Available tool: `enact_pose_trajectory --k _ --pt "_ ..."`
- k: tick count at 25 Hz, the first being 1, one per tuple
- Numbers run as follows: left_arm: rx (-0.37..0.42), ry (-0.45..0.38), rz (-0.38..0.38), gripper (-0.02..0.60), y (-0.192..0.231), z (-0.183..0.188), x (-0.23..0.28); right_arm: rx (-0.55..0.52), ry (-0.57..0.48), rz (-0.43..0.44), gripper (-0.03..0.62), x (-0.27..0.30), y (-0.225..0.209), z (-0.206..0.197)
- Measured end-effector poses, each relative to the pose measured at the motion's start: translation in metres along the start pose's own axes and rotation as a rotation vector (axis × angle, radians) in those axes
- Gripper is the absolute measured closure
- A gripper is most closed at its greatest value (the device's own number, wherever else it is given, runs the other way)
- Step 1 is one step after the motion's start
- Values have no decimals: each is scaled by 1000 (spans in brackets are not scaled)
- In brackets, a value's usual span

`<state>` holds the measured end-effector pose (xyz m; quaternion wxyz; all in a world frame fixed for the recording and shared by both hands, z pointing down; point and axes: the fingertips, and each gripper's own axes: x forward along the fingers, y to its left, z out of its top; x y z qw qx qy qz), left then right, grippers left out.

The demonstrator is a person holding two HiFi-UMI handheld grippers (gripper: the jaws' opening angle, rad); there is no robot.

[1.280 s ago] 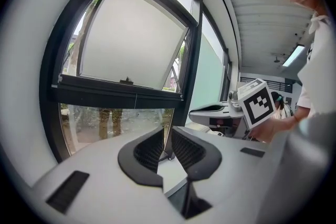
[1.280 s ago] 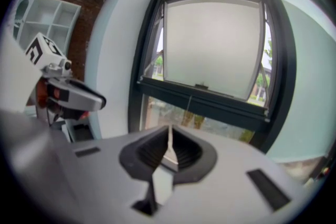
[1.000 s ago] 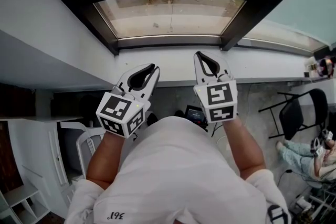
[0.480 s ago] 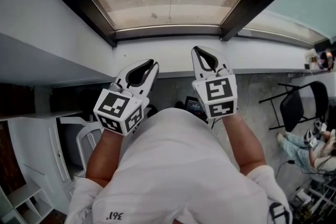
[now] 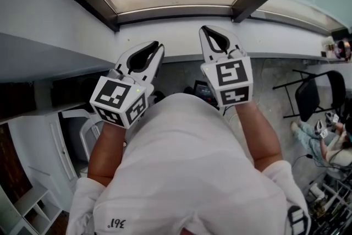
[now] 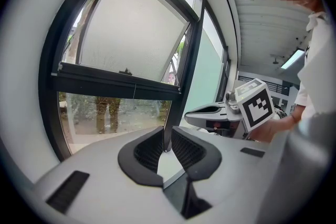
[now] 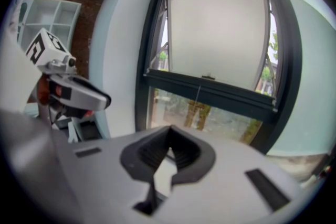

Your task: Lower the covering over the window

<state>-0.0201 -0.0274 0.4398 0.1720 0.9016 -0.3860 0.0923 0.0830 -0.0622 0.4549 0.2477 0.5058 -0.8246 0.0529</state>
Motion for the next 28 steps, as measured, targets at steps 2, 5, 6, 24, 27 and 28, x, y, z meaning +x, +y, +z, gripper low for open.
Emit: enact_pose_trajectory --k 2,5,6,24,27,28 --pt "1 -1 -2 522 2 1 0 -4 -1 0 571 2 2 2" --pt "-5 3 -4 522 4 -1 -1 -9 6 4 571 4 5 2" --pt "-7 4 -4 522 5 -2 -1 -10 8 6 571 5 7 1" --pt "-13 15 -16 522 10 -4 -5 -31 25 23 571 10 22 2" --pt "-11 4 -3 522 15 -2 -6 -44 14 32 572 16 24 7" --pt "-11 0 2 522 17 -1 -6 -48 10 36 572 18 24 9"
